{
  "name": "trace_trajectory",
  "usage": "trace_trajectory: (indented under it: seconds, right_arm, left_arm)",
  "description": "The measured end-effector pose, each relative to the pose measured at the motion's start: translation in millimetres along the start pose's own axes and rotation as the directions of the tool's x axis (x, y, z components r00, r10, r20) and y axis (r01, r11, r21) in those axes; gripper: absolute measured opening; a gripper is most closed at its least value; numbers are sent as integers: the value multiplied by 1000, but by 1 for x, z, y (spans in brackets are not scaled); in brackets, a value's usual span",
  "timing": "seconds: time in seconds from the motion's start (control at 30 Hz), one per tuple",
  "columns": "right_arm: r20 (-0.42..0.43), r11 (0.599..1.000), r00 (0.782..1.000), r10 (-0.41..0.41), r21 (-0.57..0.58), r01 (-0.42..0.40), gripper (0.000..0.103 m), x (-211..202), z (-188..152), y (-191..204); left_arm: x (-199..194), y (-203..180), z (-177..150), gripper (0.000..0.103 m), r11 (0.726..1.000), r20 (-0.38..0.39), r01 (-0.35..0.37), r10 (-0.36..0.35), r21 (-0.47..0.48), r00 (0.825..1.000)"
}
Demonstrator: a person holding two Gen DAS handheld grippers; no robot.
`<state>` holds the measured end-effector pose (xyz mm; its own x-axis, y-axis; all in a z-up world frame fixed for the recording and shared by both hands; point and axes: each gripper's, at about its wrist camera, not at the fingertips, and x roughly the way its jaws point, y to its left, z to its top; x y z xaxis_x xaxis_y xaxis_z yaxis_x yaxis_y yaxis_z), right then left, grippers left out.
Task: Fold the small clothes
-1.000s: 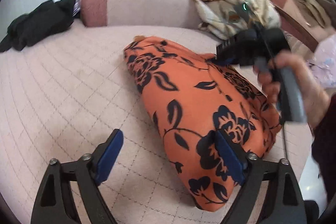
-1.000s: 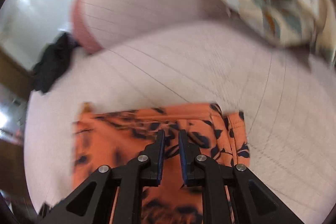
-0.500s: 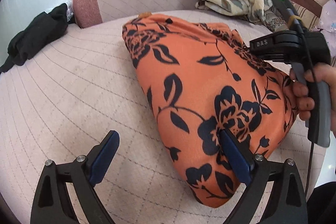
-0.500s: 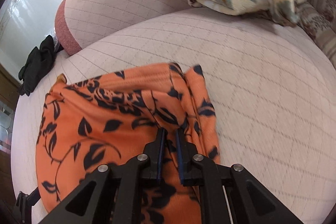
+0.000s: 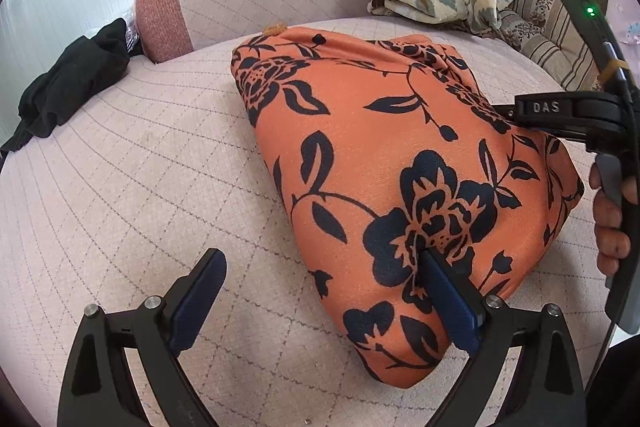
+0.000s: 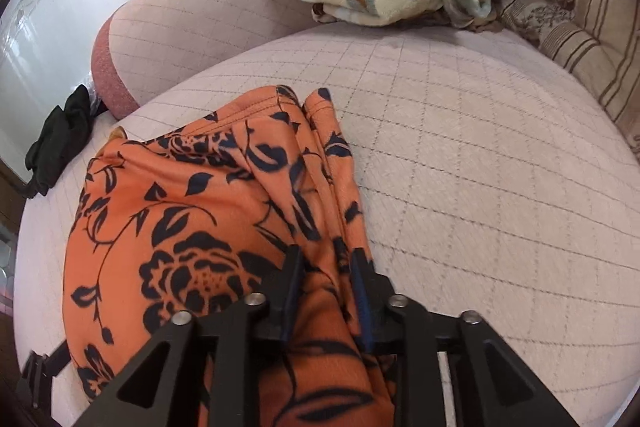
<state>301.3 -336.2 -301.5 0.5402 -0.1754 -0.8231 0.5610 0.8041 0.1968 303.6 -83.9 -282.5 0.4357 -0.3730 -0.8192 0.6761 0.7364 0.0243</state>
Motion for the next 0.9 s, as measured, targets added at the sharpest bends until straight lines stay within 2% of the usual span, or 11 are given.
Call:
trace_trajectory:
  seconds: [0.07, 0.13, 0.2, 0.37, 0.43, 0.5, 0.6, 0.67, 0.9]
  right_arm:
    - [6, 1000, 1000, -22, 3, 22, 46, -7, -4, -1]
    - [11, 1000, 1000, -27, 15, 27, 52, -15, -3, -3]
    - [32, 1000, 999, 11, 20, -11, 53, -22, -1, -4]
    - [108, 994, 991, 75, -93, -65, 53, -40, 0, 19]
    - [115, 987, 985, 130, -110, -118, 53, -46, -3, 26]
    - [113, 982, 982, 152, -128, -138, 53, -46, -4, 30]
    - [79, 980, 987, 144, -152, -130, 53, -38, -10, 38]
    - [7, 981, 991, 132, -143, -130, 55, -18, -11, 37]
    - [-12, 980, 988, 153, -127, -153, 58, -16, -5, 32]
  left_arm:
    - [-1, 0, 1, 98, 1000, 3, 1, -1, -3, 1000]
    - [-2, 0, 2, 97, 1000, 8, 5, -4, -9, 1000]
    - [-3, 0, 4, 97, 1000, 10, 7, -7, -10, 1000]
    - [-4, -2, 5, 97, 1000, 16, 10, -10, -10, 1000]
    - [-4, -4, 6, 97, 1000, 19, 7, -7, -9, 1000]
    - [-3, -6, 6, 97, 1000, 23, 4, -4, -4, 1000]
    - [-2, -7, 6, 97, 1000, 23, 5, -5, 1, 1000]
    - [-1, -9, 6, 97, 1000, 21, 5, -5, 5, 1000]
    - [-3, -13, 9, 97, 1000, 15, 2, -3, 21, 1000]
